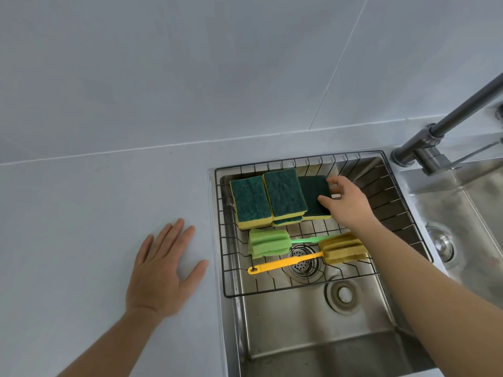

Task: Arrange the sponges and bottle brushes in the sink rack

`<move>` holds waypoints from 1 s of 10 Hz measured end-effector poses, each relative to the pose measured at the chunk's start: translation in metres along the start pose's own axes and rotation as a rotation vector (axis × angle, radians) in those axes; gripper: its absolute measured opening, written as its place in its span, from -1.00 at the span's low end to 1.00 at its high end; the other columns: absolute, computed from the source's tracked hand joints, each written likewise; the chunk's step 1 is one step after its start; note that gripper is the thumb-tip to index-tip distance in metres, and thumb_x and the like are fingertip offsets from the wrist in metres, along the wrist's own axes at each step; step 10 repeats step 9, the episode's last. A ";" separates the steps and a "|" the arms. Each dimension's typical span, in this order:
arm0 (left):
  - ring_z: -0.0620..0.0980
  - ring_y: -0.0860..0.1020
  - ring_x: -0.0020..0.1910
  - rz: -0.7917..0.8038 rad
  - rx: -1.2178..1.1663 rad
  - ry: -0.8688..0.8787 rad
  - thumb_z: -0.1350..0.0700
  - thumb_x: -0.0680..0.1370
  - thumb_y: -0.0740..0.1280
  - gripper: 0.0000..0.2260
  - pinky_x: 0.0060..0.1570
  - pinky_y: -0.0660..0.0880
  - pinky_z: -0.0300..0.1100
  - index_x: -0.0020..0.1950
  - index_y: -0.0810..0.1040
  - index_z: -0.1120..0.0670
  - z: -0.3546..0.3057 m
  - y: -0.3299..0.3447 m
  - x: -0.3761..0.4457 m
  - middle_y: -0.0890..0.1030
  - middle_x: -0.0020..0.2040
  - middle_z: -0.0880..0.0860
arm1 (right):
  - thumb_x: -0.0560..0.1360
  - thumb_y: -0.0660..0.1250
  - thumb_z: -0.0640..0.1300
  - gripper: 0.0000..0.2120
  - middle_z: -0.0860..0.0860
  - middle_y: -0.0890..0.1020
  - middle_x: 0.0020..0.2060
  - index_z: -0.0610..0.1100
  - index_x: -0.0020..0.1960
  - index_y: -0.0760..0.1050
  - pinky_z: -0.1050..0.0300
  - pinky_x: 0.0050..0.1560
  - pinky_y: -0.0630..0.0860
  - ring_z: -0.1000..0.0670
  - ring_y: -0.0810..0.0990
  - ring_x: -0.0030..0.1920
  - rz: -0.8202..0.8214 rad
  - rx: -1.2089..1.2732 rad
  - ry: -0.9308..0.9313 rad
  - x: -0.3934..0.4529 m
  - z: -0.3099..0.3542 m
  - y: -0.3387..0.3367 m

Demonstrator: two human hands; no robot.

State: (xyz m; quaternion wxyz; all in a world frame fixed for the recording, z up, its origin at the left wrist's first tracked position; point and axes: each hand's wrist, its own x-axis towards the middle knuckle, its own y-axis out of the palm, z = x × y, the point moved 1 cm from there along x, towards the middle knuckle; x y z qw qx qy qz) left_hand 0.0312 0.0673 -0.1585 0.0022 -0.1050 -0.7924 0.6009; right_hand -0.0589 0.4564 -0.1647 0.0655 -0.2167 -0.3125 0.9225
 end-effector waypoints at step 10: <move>-0.08 0.11 0.53 -0.022 0.032 0.017 -0.30 0.51 0.05 -0.41 0.49 -0.09 -0.09 0.50 0.19 -0.11 0.002 0.005 0.001 0.15 0.55 -0.10 | 0.55 0.31 -0.12 -0.56 -0.08 0.60 0.18 0.02 0.41 0.34 0.33 -0.27 0.36 0.16 0.43 -0.22 -0.069 -0.216 -0.102 -0.030 0.021 -0.001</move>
